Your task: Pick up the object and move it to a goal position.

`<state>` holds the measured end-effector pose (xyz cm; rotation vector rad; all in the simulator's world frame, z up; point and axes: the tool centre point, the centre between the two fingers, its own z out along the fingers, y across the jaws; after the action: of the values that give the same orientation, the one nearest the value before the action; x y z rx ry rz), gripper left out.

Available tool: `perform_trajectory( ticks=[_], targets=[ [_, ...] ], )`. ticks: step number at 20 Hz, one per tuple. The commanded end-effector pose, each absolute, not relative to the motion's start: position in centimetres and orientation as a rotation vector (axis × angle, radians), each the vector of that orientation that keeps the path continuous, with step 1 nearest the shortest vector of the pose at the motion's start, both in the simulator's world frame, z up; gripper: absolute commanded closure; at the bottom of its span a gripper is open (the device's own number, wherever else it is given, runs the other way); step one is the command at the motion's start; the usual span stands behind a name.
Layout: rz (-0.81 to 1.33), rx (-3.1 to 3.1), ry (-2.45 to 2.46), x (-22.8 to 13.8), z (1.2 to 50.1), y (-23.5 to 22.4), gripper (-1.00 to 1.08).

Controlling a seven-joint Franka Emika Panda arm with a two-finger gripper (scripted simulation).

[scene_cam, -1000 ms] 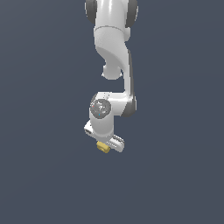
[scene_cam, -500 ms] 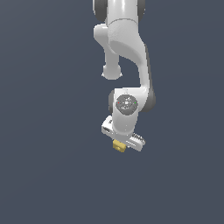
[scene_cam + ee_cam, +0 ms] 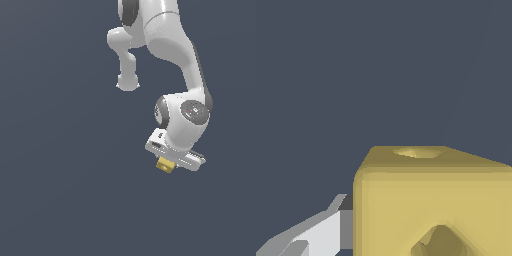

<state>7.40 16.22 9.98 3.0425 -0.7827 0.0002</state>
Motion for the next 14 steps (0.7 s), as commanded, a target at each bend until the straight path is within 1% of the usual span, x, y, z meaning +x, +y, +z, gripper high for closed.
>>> perform_trajectory(
  ticks=[1,7,14],
  targets=[
    [0.0,3.042,-0.785,7.6,10.8,18.8,1.08],
    [0.0,3.042,-0.785,8.1,11.9,22.8,1.08],
    [0.0,3.042,-0.785,8.3,12.4,24.4,1.08]
  ],
)
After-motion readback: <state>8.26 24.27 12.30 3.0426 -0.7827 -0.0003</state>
